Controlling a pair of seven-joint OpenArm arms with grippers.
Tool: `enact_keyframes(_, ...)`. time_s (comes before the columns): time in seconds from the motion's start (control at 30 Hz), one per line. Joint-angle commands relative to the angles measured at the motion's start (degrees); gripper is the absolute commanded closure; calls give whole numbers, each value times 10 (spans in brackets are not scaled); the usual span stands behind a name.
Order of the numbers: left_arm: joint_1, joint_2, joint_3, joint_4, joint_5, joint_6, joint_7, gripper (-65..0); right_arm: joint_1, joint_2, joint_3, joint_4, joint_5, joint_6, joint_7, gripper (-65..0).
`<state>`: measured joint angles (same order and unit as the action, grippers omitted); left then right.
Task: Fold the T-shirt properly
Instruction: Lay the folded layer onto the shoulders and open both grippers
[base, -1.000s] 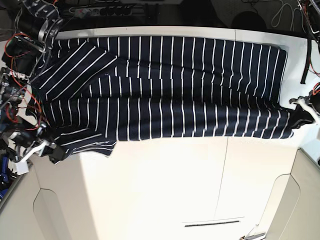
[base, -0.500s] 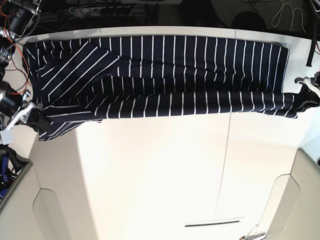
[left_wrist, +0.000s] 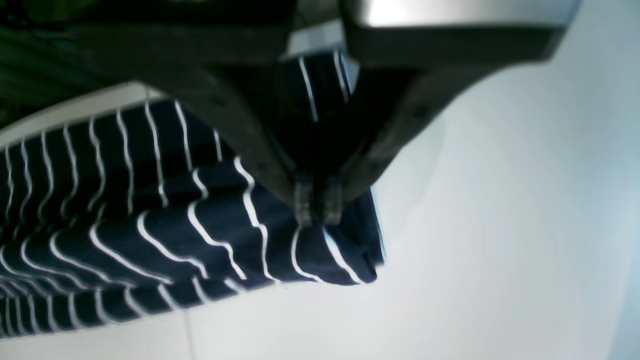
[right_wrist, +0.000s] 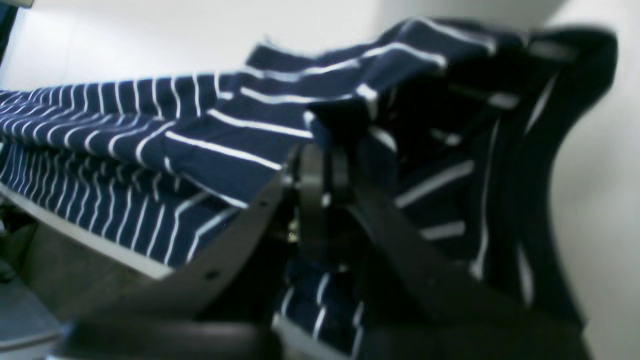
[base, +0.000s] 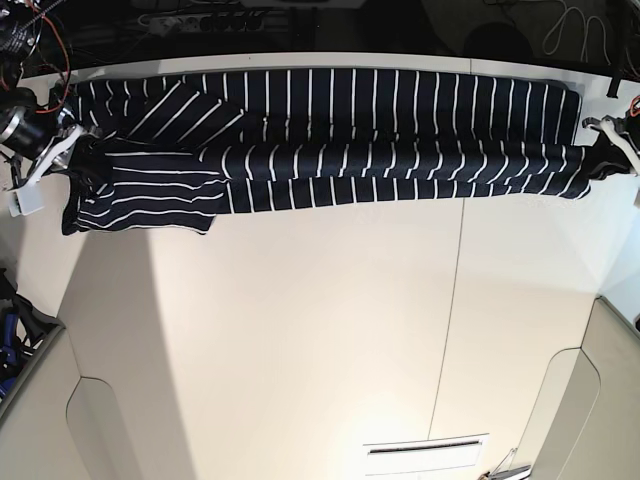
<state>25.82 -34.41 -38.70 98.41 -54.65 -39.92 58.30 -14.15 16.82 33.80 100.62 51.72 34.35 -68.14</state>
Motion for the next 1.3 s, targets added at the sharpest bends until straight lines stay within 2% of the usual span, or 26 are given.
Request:
enact_keyframes(0.0, -1, -13, -7, 9, -6, -1, -10, 0, -6, 2, 4, 10, 12, 2, 10, 0)
enact_keyframes(0.13, -1, -4, -7, 9, 1, -1, -10, 0, -29, -27, 4, 10, -27, 2, 27, 0)
enact_keyframes(0.27, -1, 5, -7, 9, 5, -1, -10, -76, -38, -49, 4, 9, -54, 2, 28, 0)
enact_keyframes(0.43, -1, 5, -7, 9, 5, -1, -11, -119, -38, -52, 4, 9, -57, 1, 28, -5)
enact_keyframes(0.53, -1, 5, -7, 9, 4, -1, -11, -175, -38, -52, 4, 9, -57, 1, 28, -193)
enact_keyframes(0.6, -1, 5, -7, 9, 4, -1, -11, -216, -38, -53, 8, 9, -57, 0, 28, -241)
enact_keyframes(0.97, -1, 5, -34, 9, 2, 18, -10, -229, -37, -53, 93, 83, -50, -1, 25, -240)
enact_keyframes(1.17, -1, 5, -70, 9, 0, 18, -10, -229, -36, -53, 104, 118, -42, -1, 28, -240)
enact_keyframes(1.27, -1, 5, -75, 9, 0, 23, -6, -276, -25, -55, 103, 119, -36, -1, 47, -240)
